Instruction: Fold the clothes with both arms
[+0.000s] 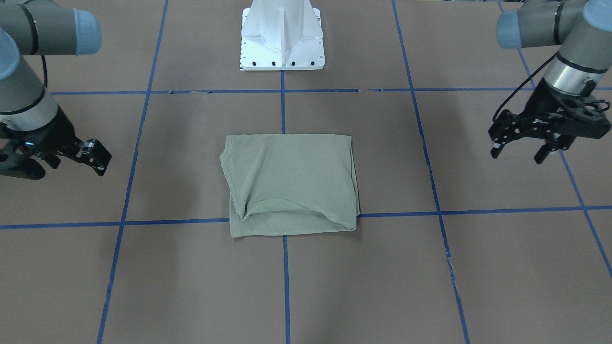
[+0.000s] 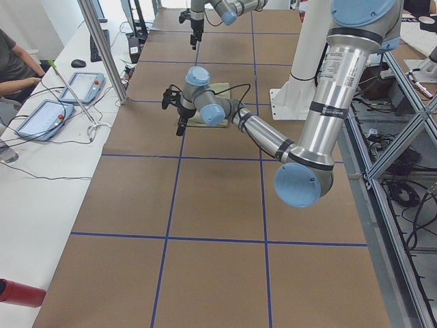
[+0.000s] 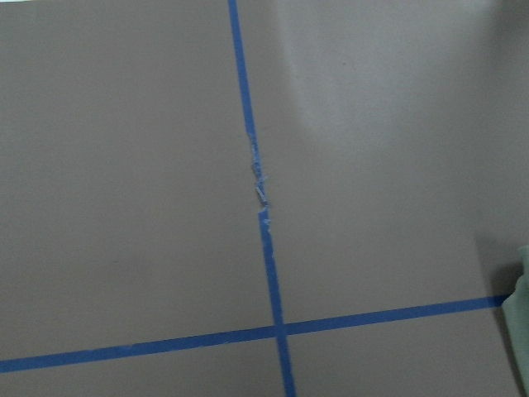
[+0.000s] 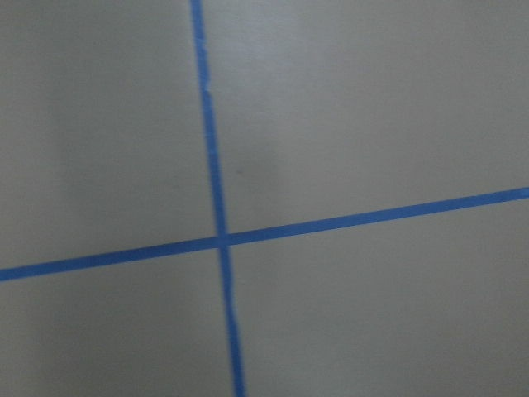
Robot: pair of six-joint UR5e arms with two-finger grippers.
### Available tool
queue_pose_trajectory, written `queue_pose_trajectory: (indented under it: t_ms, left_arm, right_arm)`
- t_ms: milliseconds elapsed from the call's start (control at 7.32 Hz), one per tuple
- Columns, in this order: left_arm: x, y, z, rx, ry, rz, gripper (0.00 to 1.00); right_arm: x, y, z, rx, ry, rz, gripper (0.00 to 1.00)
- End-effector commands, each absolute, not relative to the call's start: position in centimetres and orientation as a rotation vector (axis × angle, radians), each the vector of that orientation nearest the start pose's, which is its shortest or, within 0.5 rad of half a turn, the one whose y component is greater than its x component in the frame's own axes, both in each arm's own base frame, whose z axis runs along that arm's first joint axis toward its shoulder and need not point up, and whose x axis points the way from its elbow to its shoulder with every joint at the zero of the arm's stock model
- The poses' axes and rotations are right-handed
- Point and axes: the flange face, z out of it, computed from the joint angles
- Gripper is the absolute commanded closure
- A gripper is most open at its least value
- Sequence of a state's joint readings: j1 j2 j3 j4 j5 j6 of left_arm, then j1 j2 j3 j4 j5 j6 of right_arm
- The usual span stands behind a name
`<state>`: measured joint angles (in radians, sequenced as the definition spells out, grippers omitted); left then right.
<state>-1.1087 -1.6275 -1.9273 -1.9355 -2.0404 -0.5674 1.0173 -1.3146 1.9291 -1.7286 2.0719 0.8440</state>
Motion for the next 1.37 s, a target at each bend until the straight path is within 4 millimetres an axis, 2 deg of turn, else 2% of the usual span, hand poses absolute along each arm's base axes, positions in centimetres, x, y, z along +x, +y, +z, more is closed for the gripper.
queue_pose_trajectory:
  t_ms: [0,137,273,410,547,683,820,957,1093,1230]
  left_arm:
    - [5.7,-48.4,48.4,0.507,0.629,0.285,0.01]
    - [2.4,-48.4,50.5,0.503,0.601,0.308,0.0]
    - [-1.1,-48.4,53.1,0.493,0.567,0.331,0.0]
    - [-5.2,-47.8,56.0,0.478,0.564,0.298,0.0]
    - [-6.7,-47.2,57.5,0.479,0.578,0.314,0.0]
    - [-6.5,-47.3,58.4,0.467,0.588,0.31,0.01]
    - [-7.1,-48.7,57.9,0.506,0.579,0.31,0.0]
    - [-7.1,-48.0,58.8,0.494,0.579,0.305,0.0]
    - [-7.1,-48.0,60.3,0.466,0.582,0.296,0.0]
    - [-7.1,-47.8,62.9,0.409,0.589,0.277,0.0]
  right_arm:
    - [-11.6,-49.0,45.3,0.04,-0.634,0.032,0.0]
    - [-7.3,-48.8,48.0,0.052,-0.648,-0.054,0.0]
    - [-3.8,-48.3,51.2,0.037,-0.68,-0.092,0.0]
    - [-0.1,-47.0,54.7,0.029,-0.701,-0.107,0.0]
    - [1.8,-46.0,55.9,0.037,-0.708,-0.12,0.0]
    - [2.0,-46.0,56.0,0.036,-0.703,-0.11,0.0]
    - [2.9,-46.3,55.4,0.058,-0.708,-0.101,0.0]
    - [3.0,-46.2,54.6,0.072,-0.713,-0.099,0.0]
    - [2.9,-46.1,54.6,0.07,-0.718,-0.098,0.0]
    - [2.9,-46.0,56.0,0.041,-0.725,-0.089,0.0]
